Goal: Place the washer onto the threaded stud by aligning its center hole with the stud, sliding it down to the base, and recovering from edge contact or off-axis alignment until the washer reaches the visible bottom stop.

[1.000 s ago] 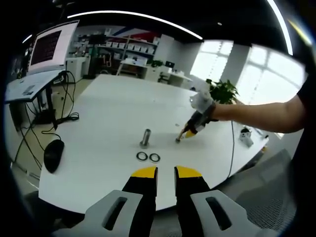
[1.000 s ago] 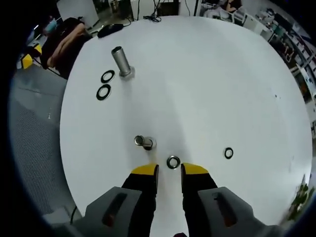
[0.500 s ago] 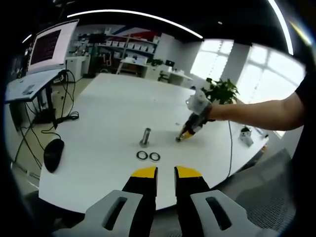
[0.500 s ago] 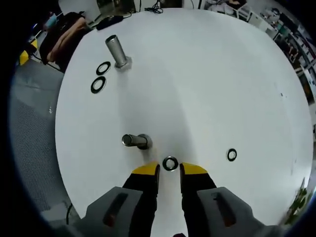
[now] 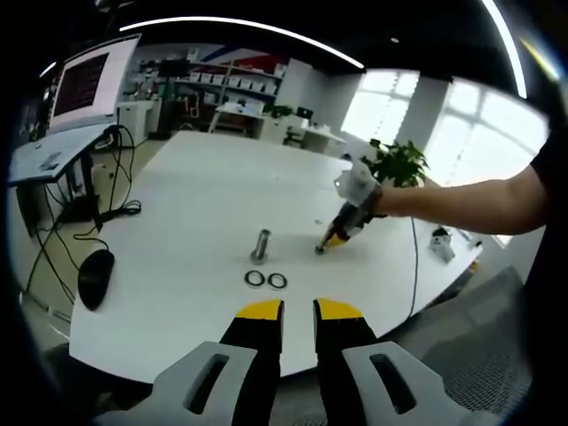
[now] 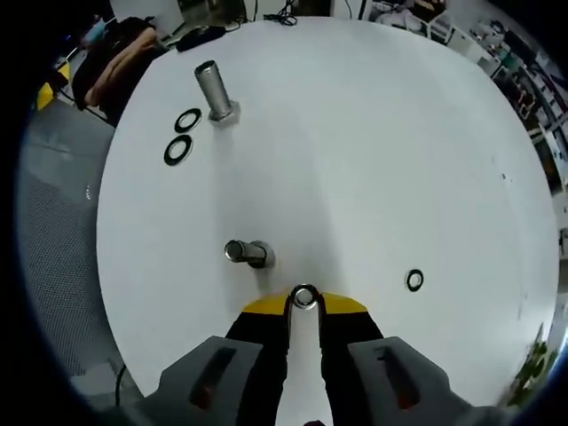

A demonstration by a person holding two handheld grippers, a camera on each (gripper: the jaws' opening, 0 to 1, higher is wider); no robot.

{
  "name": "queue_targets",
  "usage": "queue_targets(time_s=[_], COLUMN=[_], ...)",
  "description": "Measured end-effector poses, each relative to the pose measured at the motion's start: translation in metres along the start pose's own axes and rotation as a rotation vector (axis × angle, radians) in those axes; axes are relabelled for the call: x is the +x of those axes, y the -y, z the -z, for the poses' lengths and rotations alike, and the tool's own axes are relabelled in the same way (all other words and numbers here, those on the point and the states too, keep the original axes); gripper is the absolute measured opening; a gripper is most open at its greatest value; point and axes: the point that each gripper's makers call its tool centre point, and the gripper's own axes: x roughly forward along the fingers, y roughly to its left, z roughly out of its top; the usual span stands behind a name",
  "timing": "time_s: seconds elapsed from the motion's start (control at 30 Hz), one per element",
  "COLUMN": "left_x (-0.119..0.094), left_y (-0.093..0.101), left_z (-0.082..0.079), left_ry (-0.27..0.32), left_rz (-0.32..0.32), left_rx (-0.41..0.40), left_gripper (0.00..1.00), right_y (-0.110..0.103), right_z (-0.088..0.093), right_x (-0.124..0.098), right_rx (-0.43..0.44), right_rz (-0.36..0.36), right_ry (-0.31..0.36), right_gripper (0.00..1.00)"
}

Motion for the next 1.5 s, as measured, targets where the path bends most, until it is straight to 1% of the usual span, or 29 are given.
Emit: queue_targets(time_s=[0.13,0.5,0.73,0.9,1.07,1.23,1.3,1.5], left_x=[0.0,0.0,-0.001,-0.001,-0.001,-0.001,-0.001,-0.001], left_y=[0.0,0.0,0.001,0.001,0.001,0.001,0.001,0.001], left_z=[0.0,-0.001,-0.001,-0.001,-0.001,-0.002,-0.002,-0.002], left_ry=[0.002,0.004,0.008,0.012,0.015,0.017,0.018,0.02], left_rz=[0.0,0.001,0.001,0.002,0.002,0.003,0.004,0.003], left_rx=[0.0,0.002,0.003,0.003,0.003,0.004,0.003,0.002], left_gripper=[0.11,0.11,0.11,0.11,0.11,0.11,0.11,0.11], right_y=[-0.002,-0.005,-0.013,-0.014,-0.016,-0.02,-0.02,-0.024], right_z=[-0.003,-0.004,-0.014,-0.016,-0.022,-0.029,-0.032,-0.036], right_x=[-0.008,-0.023,-0.037,-0.042,-0.051,-0.056,-0.056,-0.056], right_rx=[0.01,0.016,0.024,0.019,0.01,-0.003,-0.013,-0.021], right_rz=[-0.008,0.011,0.012,0.019,0.028,0.02,0.029,0.016], right_ry=[0.016,0.053,0.102,0.111,0.135,0.152,0.151,0.156], right_gripper=[0.14,0.14,0.14,0.14,0.14,0.14,0.14,0.14])
